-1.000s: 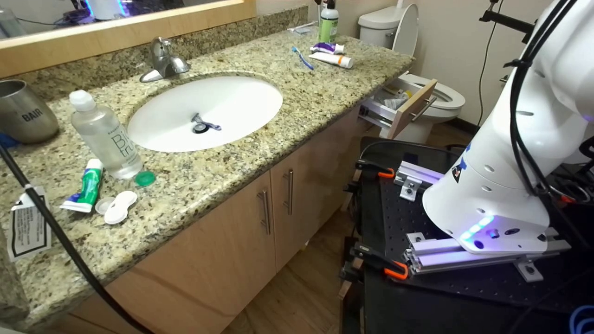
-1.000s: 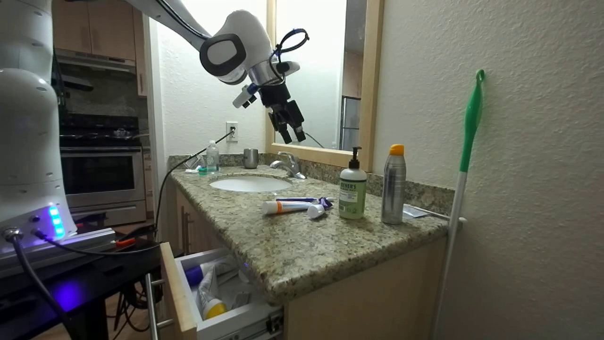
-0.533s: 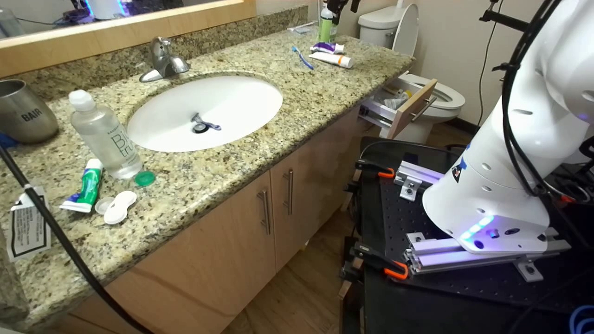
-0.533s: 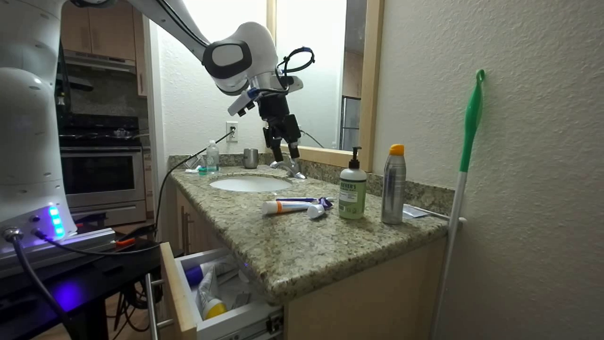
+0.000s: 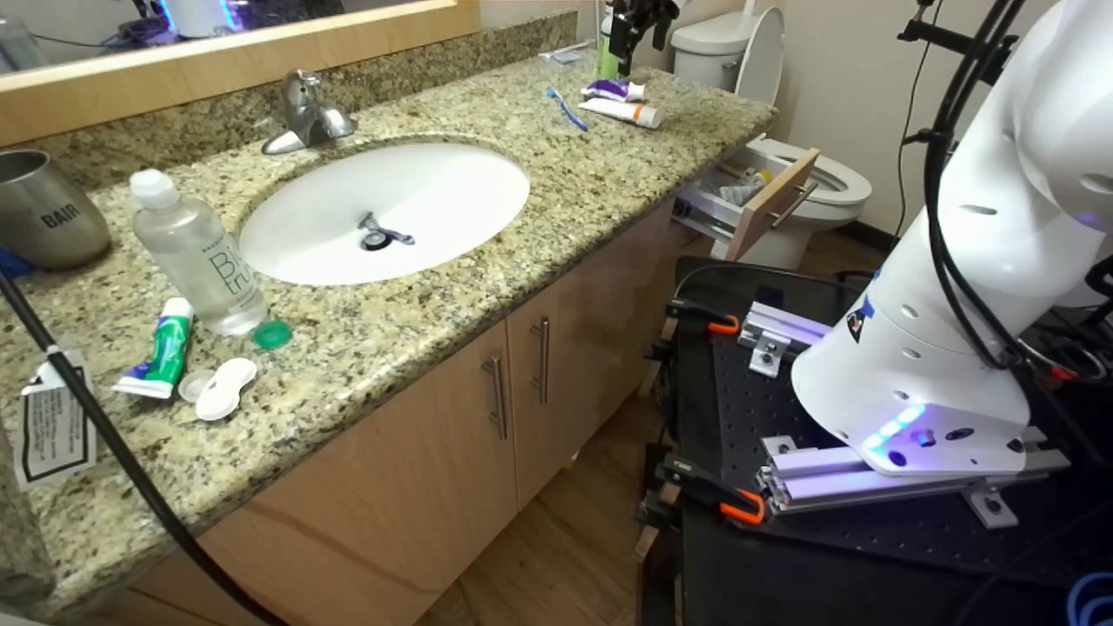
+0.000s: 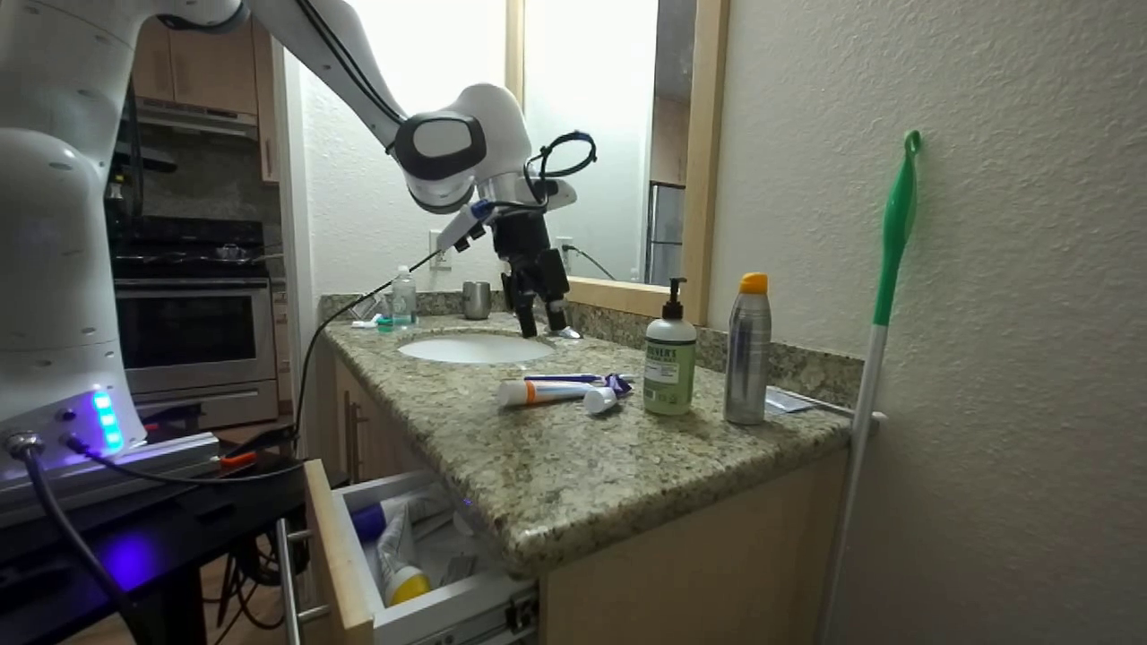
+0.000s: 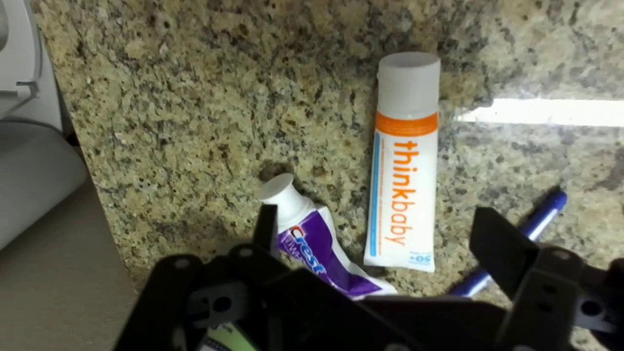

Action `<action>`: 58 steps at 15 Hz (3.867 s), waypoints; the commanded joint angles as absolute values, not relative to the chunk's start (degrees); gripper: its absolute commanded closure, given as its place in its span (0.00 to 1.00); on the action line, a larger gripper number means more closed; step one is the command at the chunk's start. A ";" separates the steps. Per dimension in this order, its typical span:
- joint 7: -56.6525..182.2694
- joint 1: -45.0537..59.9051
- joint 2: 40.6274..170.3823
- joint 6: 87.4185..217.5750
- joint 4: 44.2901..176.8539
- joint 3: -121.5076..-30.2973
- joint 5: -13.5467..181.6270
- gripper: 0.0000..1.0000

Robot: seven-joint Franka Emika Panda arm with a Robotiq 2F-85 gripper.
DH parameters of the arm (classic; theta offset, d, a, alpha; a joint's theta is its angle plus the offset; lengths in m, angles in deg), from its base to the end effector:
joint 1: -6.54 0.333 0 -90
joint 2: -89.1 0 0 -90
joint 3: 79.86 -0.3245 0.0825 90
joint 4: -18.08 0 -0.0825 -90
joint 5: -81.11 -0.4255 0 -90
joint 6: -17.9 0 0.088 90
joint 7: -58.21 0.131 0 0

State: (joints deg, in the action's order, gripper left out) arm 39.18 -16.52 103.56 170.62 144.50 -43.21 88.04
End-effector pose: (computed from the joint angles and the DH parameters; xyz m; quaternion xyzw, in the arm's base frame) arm 0.3093 -0.5260 0.2681 0.9461 -0.2796 0.0276 0.1614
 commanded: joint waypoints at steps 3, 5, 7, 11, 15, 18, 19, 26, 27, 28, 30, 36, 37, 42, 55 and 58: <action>43.16 -18.46 107.47 171.66 144.29 -45.25 92.57 0.00; 42.33 -18.84 108.12 168.77 143.37 -45.96 92.03 0.00; 39.33 -21.22 108.28 162.90 141.11 -49.01 88.20 0.00; 40.91 -22.78 108.59 162.22 140.51 -51.10 88.25 0.00; 44.30 -21.75 110.14 161.55 139.65 -50.11 90.81 0.00; 47.65 -22.29 113.82 159.52 137.12 -50.22 91.95 0.00; 48.15 -22.42 114.77 158.11 136.30 -50.42 91.93 0.00; 48.53 -22.80 115.03 158.18 136.24 -51.26 90.99 0.09; 48.35 -23.00 115.02 157.82 136.16 -51.45 90.68 0.26; 47.79 -23.40 115.02 157.72 136.16 -51.72 90.28 0.34; 47.35 -23.96 115.23 157.33 135.68 -51.97 89.88 0.48; 46.22 -25.77 114.52 156.81 134.92 -53.26 88.19 0.88; 46.47 -25.34 113.31 156.71 135.95 -53.44 88.05 0.88; 39.74 -24.15 103.05 156.37 143.03 -53.24 91.39 0.88; 23.11 -25.28 74.47 161.23 159.26 -43.63 123.63 0.88; 24.32 -24.62 75.25 159.60 157.96 -43.39 122.41 0.63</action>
